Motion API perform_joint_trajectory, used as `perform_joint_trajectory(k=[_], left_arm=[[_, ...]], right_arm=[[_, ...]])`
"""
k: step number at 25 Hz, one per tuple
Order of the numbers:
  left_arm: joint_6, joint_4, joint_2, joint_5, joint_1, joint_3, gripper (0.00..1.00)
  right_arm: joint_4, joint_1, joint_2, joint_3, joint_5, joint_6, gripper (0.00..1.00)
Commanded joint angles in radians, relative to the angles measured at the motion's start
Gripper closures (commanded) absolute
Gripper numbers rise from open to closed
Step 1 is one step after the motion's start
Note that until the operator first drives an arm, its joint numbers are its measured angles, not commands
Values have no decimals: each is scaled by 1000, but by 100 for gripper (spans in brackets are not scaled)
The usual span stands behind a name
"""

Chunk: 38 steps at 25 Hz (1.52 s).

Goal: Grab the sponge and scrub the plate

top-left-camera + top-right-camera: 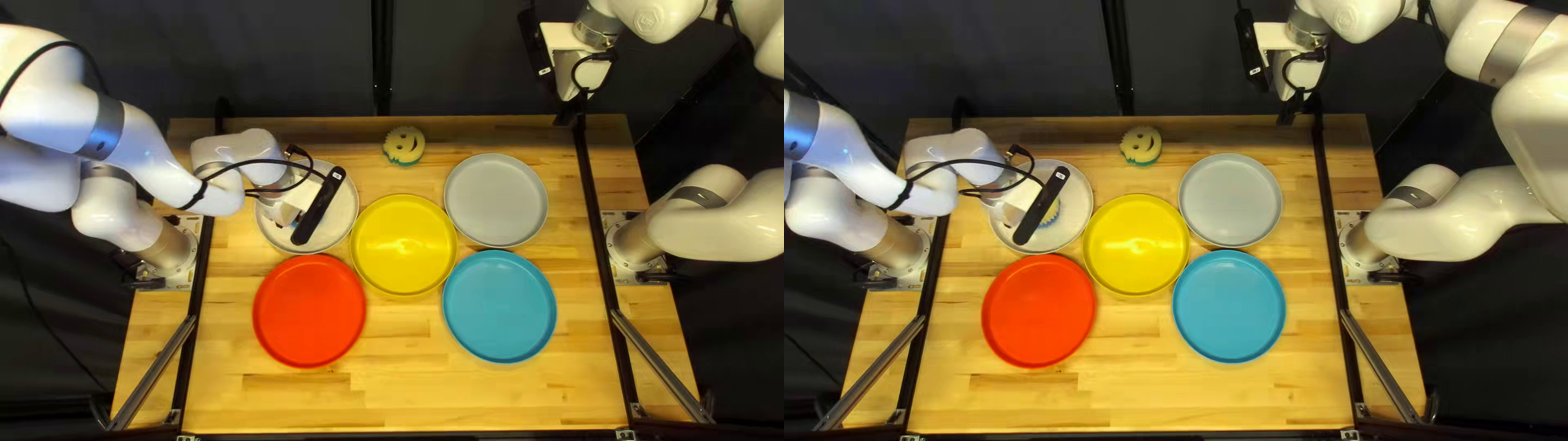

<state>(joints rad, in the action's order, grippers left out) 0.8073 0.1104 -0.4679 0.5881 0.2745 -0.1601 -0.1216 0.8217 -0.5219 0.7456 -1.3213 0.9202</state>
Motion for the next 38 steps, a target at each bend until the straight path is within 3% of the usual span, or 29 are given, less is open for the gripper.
perform_joint_trajectory(k=[1, 10, 20, 32, 38], left_arm=[[11, 11, -23, 19, 21, 16, 100], [32, 60, 190, -83, -26, -115, 100], [52, 65, 300, -102, -34, -239, 100], [116, 87, 143, -63, 54, -93, 100], [150, 93, 123, -37, 108, -81, 100]], right_arm=[[0, 0, 0, 0, 0, 0, 0], [0, 0, 0, 0, 0, 0, 0], [0, 0, 0, 0, 0, 0, 0], [0, 0, 0, 0, 0, 0, 0], [0, 0, 0, 0, 0, 0, 0]])
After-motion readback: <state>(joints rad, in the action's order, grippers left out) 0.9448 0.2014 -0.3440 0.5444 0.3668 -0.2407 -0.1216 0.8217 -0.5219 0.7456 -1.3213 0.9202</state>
